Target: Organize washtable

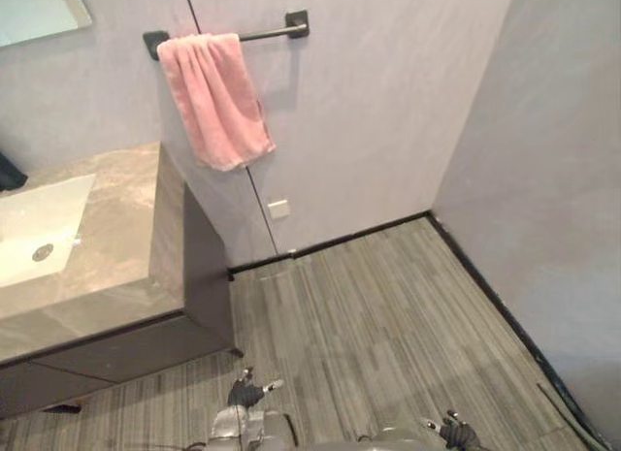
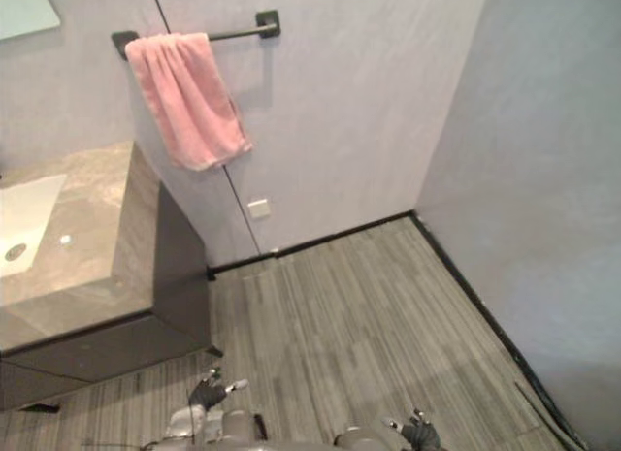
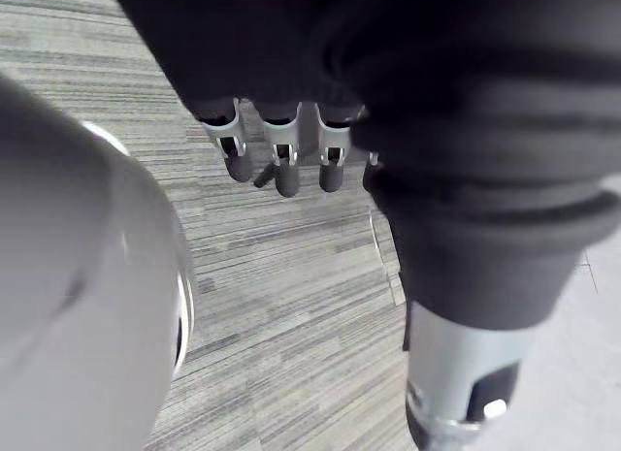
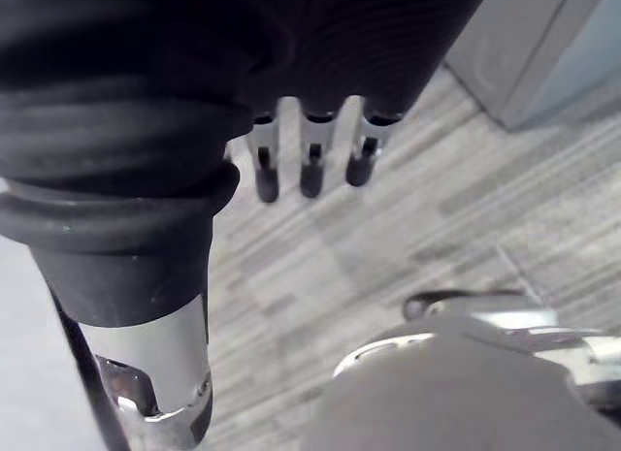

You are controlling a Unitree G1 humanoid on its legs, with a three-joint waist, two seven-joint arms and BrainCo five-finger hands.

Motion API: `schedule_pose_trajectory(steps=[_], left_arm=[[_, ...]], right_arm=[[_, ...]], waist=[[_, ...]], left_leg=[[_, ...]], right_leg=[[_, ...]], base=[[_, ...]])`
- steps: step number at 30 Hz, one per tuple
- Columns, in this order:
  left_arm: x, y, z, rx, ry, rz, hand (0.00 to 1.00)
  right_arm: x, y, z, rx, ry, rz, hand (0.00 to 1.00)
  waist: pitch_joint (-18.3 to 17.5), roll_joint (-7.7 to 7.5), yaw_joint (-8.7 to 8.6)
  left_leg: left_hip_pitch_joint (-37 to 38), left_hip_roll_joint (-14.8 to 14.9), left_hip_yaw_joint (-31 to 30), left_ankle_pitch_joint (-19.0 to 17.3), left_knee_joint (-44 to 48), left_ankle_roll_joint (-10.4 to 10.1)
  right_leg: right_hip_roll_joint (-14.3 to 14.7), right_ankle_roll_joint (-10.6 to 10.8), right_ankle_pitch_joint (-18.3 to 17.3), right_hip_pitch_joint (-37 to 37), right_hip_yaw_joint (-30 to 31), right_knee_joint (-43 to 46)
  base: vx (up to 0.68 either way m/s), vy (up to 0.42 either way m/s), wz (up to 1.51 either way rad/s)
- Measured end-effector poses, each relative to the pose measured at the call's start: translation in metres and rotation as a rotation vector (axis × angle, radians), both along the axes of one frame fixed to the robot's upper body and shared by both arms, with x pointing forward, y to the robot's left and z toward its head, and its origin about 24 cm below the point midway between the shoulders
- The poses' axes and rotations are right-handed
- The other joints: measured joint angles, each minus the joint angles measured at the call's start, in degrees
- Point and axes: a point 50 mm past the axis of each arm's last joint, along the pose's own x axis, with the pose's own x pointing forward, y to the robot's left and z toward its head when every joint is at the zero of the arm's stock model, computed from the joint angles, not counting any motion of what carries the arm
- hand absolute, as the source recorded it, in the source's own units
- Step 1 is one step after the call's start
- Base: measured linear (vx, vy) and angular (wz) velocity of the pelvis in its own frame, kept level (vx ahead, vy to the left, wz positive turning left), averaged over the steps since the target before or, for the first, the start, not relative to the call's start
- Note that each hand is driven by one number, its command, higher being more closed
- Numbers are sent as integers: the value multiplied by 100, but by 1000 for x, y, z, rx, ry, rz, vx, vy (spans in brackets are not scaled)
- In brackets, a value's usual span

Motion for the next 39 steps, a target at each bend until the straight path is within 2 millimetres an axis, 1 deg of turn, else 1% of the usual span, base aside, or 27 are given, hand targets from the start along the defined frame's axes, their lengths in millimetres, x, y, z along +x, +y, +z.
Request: schedule_pose_trajectory(steps=[1,2,4,5,6,7,9,11,12,14,17,20,21,22,23,24,25,26,27,28,30,32,34,35,37,38,39], left_arm=[[0,0,0,7,3,-24,0],[0,-1,0,9,6,-38,0],[-4,1,-2,20,26,-61,0],[-4,5,-2,28,29,-59,0],[-4,8,-2,36,35,-58,0],[-4,9,-3,37,46,-73,0],[-3,12,-3,47,56,-92,0],[-6,11,-4,48,68,-101,0],[-8,10,-5,45,77,-95,0],[-8,8,-5,40,76,-88,0],[-7,6,-5,25,69,-50,0],[-10,7,-6,19,71,-21,0],[-11,3,-7,3,73,-3,0],[-13,-4,-8,-20,72,4,0],[-12,-6,-7,-27,65,13,0],[-11,-8,-7,-40,54,34,0],[-9,-5,-6,-44,43,67,0],[-8,-6,-5,-47,37,76,0],[-7,-6,-4,-46,25,77,0],[-6,-8,-3,-50,20,75,0],[-3,-8,-2,-51,6,72,0],[-1,-10,-1,-56,-5,60,0],[1,-9,0,-55,-10,45,0],[3,-10,0,-50,-12,22,0],[4,-11,0,-48,-6,2,0],[4,-11,-1,-48,-3,2,0],[2,-3,-1,-32,5,0,0]], right_arm=[[2,1,-1,2,3,2,0],[3,0,-1,2,6,3,0],[3,4,-2,12,12,6,0],[3,7,-3,20,12,6,0],[2,11,-4,33,15,7,0],[2,13,-4,39,12,7,0],[1,13,-4,38,12,2,0],[1,13,-4,36,15,11,0],[2,12,-3,27,11,28,0],[5,13,-2,24,-6,36,0],[8,12,-1,19,-22,35,0],[3,13,-2,24,-6,31,0],[-3,12,-3,22,3,22,0],[-2,5,-2,4,1,24,0],[-2,3,-1,-1,3,26,0],[-5,1,-1,-6,7,22,0],[-4,-2,0,-15,0,22,0],[-5,-3,0,-17,1,21,0],[-7,-4,0,-20,10,24,0],[-10,-3,0,-17,15,20,0],[-11,-3,-1,-14,16,17,0],[-7,-2,0,-10,7,12,0],[-5,1,0,2,-2,-4,0],[-5,2,-1,5,-1,-6,0],[-8,2,-2,6,14,-5,0],[-9,4,-3,14,19,-4,0],[-7,13,-4,38,19,-2,0]], waist=[[-1,-5,1],[-6,1,7],[-70,-84,130],[-139,-127,139],[-192,-272,122],[-188,-297,126],[-154,-385,82],[-107,-351,101],[-94,-328,84],[-92,-325,80],[-80,-254,-31],[-86,-295,-31],[-105,-293,-71],[-169,-104,-74],[-180,-58,-66],[-171,-9,-91],[-139,39,-133],[-120,79,-127],[-110,114,-100],[-105,102,-51],[-118,69,1],[-117,51,3],[-97,-9,1],[-96,-45,8],[-107,-56,118],[-140,-115,142],[-243,-285,107]], left_leg=[[40,-252,-67,193,-906,-6],[116,-342,-127,353,-1280,14],[197,-518,-226,1019,-1489,461],[184,-606,-216,949,-1399,581],[239,-751,-142,744,-1361,696],[383,-838,-136,634,-1354,758],[756,-1001,-218,454,-1370,898],[1343,-1099,-406,331,-1546,950],[1713,-1097,-506,331,-1738,950],[2025,-1040,-646,320,-1936,965],[2209,-837,-849,92,-2065,806],[2364,-815,-1102,-82,-2047,570],[2485,-783,-1250,-257,-2036,458],[2510,-623,-1342,-312,-1931,397],[2413,-580,-1346,-313,-1718,392],[2030,-464,-1340,-378,-909,251],[1468,-218,-1250,-367,375,80],[1225,-74,-1159,-344,934,-49],[921,261,-869,-337,1814,-64],[788,515,-549,-352,2175,-36],[612,652,-120,-355,1954,-29],[434,579,73,-355,1153,-27],[371,326,-1,-314,90,-13],[369,98,-154,-129,-681,-16],[565,-98,-297,818,-1313,95],[617,-158,-252,877,-1356,156],[671,-324,-104,749,-1396,292]], right_leg=[[-55,69,-40,129,29,-153],[-62,131,-75,190,57,-209],[-153,398,-311,386,296,-241],[-249,476,-407,410,350,-172],[-394,636,-527,220,430,361],[-484,699,-524,-185,569,1389],[-600,1073,-438,-817,743,3200],[-689,955,-511,-1037,646,4038],[-673,816,-589,-1144,477,4063],[-649,686,-665,-1443,273,3744],[-458,641,-621,-1954,302,2797],[-344,430,-31,-2091,651,1536],[-363,508,406,-2038,697,1555],[-306,423,217,-1995,496,1647],[-298,369,162,-1953,433,1639],[-292,288,92,-1787,251,1527],[-215,221,18,-1515,50,1350],[-150,184,-16,-1352,-3,1275],[-57,92,-110,-1013,-133,1164],[-16,53,-151,-695,-207,1035],[-36,56,-149,-370,-222,739],[-105,67,-144,-209,-204,573],[-226,113,-130,-55,-189,389],[-317,207,-132,28,-154,289],[-366,413,-195,97,116,194],[-408,474,-216,114,220,159],[-589,575,-239,168,334,59]], base=[[346,112,-7],[369,164,-26],[402,224,-48],[485,224,-35],[578,255,-12],[482,206,-1],[414,187,27],[487,140,47],[503,97,43],[345,15,55],[346,-76,58],[340,-192,48],[353,-247,70],[384,-254,63],[361,-272,55],[329,-290,65],[309,-294,69],[355,-314,55],[340,-267,26],[277,-210,16],[178,-110,4],[216,-17,0],[220,85,-2],[197,143,-12],[219,234,-48],[272,283,-62],[244,216,-38]])
